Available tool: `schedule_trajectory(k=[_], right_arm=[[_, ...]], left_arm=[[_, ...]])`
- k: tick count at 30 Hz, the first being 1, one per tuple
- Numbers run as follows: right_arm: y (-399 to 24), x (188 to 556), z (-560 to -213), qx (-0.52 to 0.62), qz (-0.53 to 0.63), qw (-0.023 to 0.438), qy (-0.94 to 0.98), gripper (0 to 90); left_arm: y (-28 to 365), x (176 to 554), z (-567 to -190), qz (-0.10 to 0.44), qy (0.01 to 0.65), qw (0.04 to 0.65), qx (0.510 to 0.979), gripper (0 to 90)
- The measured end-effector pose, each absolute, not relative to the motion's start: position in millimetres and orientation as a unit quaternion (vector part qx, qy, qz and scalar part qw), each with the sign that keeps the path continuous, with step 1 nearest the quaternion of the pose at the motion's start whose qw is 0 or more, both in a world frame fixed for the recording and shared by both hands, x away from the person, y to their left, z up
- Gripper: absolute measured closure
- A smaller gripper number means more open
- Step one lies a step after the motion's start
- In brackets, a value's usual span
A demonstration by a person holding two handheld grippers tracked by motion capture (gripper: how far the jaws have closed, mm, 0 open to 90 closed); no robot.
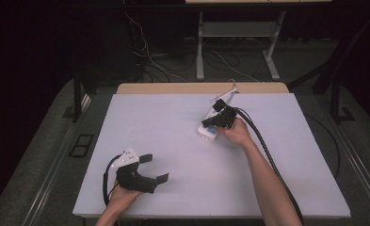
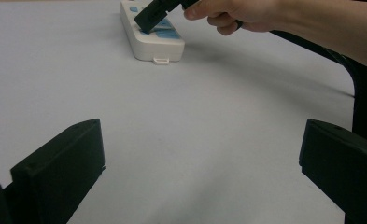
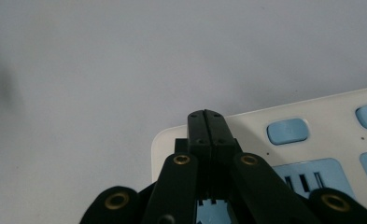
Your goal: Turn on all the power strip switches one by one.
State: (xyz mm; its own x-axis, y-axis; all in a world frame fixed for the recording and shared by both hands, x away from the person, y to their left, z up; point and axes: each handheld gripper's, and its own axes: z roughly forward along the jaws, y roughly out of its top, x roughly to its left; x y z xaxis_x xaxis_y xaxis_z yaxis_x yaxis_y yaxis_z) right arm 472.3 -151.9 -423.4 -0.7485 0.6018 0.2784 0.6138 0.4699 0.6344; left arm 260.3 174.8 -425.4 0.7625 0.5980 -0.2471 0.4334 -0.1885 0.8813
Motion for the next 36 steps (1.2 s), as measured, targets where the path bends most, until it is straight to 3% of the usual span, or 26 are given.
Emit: schedule_trajectory(k=[16,36], right_arm=[[-166.9,477.8,-418.4,-0.378,-0.402,0.025,-0.834,90.0],[-186.6,490.5,-396.9,-0.383,-0.387,-0.008,-0.839,90.0]], left_arm=[[177.0,260.9,-425.1,0.076,0.34,0.545,0.763,0.0],[177.5,261.7,-425.2,0.076,0.341,0.543,0.763,0.0]])
